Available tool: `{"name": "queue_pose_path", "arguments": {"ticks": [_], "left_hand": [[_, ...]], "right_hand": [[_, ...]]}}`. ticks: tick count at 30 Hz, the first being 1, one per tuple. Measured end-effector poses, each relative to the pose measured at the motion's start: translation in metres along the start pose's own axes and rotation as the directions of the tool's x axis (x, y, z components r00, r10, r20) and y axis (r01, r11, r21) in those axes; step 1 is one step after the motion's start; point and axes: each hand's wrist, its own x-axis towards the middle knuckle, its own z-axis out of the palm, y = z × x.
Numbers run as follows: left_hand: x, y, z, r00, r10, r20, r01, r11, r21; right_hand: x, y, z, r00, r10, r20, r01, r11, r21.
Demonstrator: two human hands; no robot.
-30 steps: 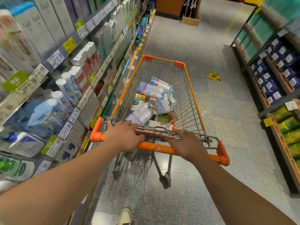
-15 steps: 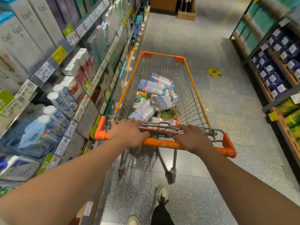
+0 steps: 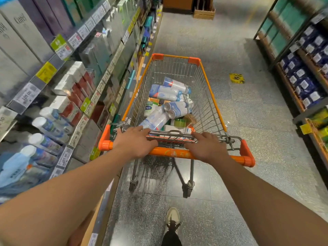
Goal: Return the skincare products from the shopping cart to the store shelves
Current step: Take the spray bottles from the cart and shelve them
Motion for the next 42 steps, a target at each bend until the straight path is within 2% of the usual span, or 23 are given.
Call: {"name": "queue_pose_path", "arguments": {"ticks": [5, 11, 15, 18, 22, 25, 28, 29, 30, 32, 35, 38, 42], "left_hand": [[0.012, 0.007, -0.007, 0.999, -0.013, 0.029, 0.013, 1.000, 0.013], [0.015, 0.011, -0.011, 0.998, -0.031, 0.057, 0.032, 0.999, -0.013], [0.020, 0.010, -0.009, 0.998, -0.049, 0.041, 0.052, 0.996, -0.077], [0.023, 0.007, -0.007, 0.997, -0.063, 0.041, 0.067, 0.992, -0.109], [0.025, 0.010, -0.016, 0.993, -0.095, 0.063, 0.108, 0.958, -0.265], [0.019, 0.021, -0.029, 0.987, -0.157, 0.035, 0.155, 0.863, -0.481], [0.040, 0.022, -0.034, 0.974, -0.216, 0.073, 0.205, 0.690, -0.694], [0.053, 0.019, -0.036, 0.965, -0.236, 0.115, 0.247, 0.670, -0.700], [0.075, 0.008, -0.026, 0.947, -0.269, 0.177, 0.308, 0.599, -0.739], [0.117, -0.017, -0.003, 0.948, -0.228, 0.223, 0.308, 0.472, -0.826], [0.123, 0.005, -0.036, 0.942, -0.199, 0.271, 0.331, 0.399, -0.855], [0.147, 0.010, -0.045, 0.955, -0.127, 0.267, 0.293, 0.280, -0.914], [0.189, 0.008, -0.056, 0.957, -0.082, 0.278, 0.288, 0.170, -0.942]], "right_hand": [[0.013, 0.004, -0.007, 0.999, -0.034, 0.014, 0.034, 0.999, -0.009], [0.021, 0.011, -0.017, 0.989, -0.082, 0.121, 0.079, 0.996, 0.033], [0.032, 0.016, -0.013, 0.988, -0.142, 0.069, 0.138, 0.989, 0.050], [0.048, 0.020, -0.014, 0.983, -0.182, -0.038, 0.186, 0.972, 0.146], [0.077, 0.024, -0.016, 0.996, -0.086, -0.010, 0.083, 0.922, 0.379], [0.081, 0.023, -0.023, 0.998, -0.060, 0.009, 0.047, 0.857, 0.513], [0.084, 0.013, -0.031, 0.999, -0.025, 0.043, -0.003, 0.836, 0.549], [0.087, 0.009, -0.032, 0.998, -0.016, 0.054, -0.018, 0.819, 0.574], [0.092, 0.006, -0.032, 0.998, -0.006, 0.063, -0.033, 0.795, 0.605], [0.103, -0.001, -0.035, 0.997, 0.021, 0.071, -0.064, 0.742, 0.667], [0.120, -0.005, -0.042, 0.996, 0.058, 0.075, -0.094, 0.651, 0.753], [0.135, -0.016, -0.046, 0.984, 0.116, 0.134, -0.176, 0.566, 0.806], [0.168, -0.031, -0.037, 0.953, 0.204, 0.223, -0.283, 0.349, 0.893]]}}
